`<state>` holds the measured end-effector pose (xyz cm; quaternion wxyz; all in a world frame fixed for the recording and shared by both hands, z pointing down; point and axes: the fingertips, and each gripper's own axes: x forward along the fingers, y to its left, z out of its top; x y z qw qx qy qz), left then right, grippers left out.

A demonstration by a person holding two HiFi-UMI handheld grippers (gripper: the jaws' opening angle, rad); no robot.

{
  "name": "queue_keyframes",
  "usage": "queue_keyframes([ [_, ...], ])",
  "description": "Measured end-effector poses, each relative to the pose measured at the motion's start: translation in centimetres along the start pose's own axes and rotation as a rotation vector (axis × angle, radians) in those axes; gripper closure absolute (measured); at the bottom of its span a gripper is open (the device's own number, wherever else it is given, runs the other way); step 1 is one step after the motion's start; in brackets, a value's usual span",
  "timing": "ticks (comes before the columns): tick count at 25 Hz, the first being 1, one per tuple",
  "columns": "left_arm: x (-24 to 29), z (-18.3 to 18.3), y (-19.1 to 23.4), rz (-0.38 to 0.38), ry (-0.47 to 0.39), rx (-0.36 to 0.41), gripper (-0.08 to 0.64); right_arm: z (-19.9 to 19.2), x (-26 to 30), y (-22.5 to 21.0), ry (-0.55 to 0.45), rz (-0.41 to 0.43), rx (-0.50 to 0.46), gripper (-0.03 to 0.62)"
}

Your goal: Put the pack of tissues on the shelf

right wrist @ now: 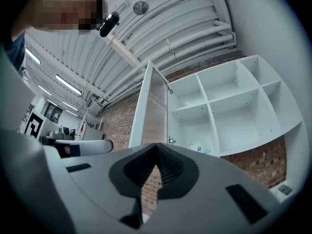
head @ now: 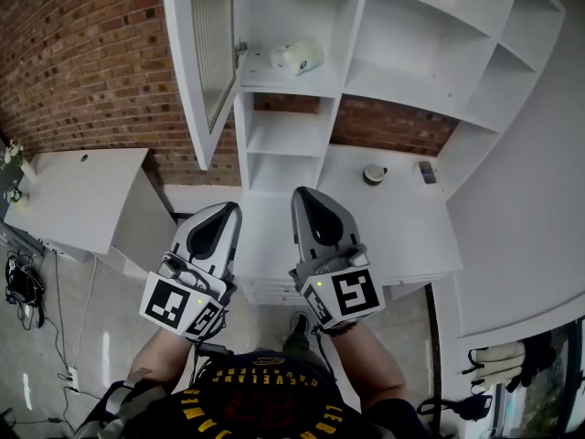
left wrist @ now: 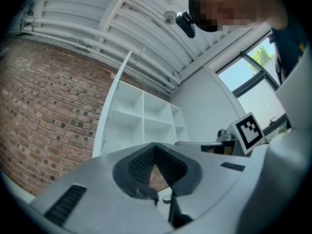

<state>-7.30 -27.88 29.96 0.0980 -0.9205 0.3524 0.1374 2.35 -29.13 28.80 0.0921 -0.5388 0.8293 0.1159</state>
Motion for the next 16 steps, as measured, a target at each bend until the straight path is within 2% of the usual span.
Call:
queue_keyframes([
  [10, -0.4, 0.7, 0.9, 0.013, -0.004, -0.004, 0.557, 0.1, 0.0, 0.2, 0.007, 0.001, 0.003, 0.597],
  [16, 0.7, 1.1, 3.4, 0.030, -0.051, 0.006, 0.557, -0.2, 1.2, -0.9, -0.009, -0.003, -0.023, 0.597],
])
